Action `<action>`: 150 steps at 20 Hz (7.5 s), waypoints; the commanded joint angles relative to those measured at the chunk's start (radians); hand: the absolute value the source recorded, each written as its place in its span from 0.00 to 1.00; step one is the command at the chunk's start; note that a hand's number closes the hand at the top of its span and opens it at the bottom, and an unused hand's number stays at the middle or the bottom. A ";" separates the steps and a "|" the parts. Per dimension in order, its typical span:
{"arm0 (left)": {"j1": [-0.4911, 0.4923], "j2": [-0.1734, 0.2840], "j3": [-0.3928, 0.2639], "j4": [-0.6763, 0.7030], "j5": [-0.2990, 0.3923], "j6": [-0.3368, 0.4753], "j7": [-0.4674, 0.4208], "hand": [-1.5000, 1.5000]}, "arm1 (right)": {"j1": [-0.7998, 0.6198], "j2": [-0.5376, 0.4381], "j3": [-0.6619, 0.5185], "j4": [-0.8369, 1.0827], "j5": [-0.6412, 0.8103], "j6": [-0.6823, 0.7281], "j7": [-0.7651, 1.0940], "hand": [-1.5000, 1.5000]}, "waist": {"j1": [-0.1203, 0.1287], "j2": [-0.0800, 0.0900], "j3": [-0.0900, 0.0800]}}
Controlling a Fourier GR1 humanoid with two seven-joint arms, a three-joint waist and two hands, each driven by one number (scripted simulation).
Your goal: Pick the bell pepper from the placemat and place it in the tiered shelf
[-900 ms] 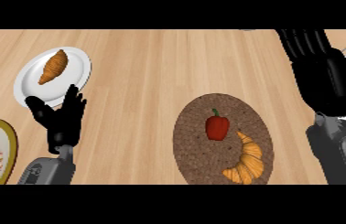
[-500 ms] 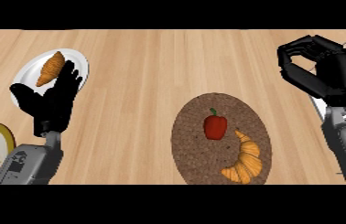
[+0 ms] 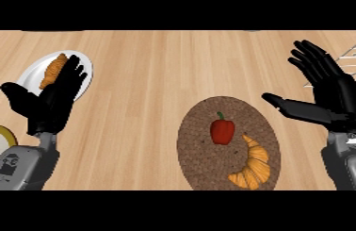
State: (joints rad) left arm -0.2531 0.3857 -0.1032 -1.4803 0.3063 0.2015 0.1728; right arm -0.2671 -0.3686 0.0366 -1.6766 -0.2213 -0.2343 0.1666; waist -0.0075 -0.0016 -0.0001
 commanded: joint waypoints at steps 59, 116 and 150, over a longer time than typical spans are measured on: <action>0.028 -0.067 0.050 -0.041 -0.076 -0.072 0.035 0.50 | -0.347 0.082 0.677 0.227 0.681 0.498 1.084 0.00 | 0.011 0.001 0.000; 0.027 -0.127 0.154 -0.011 -0.140 -0.151 0.008 0.50 | -0.170 0.349 0.327 -0.751 1.451 0.651 1.073 1.00 | -0.006 -0.003 -0.002; 0.061 -0.119 0.200 -0.031 -0.139 -0.202 0.012 0.50 | -0.066 0.009 -1.083 -0.439 0.736 0.852 0.345 1.00 | -0.002 0.000 0.000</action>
State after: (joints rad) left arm -0.2060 0.2590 0.0734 -1.5396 0.1578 0.0250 0.2222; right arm -0.3962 -0.3146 -0.9510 -2.1964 0.5758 0.6317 0.5609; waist -0.0070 -0.0030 -0.0139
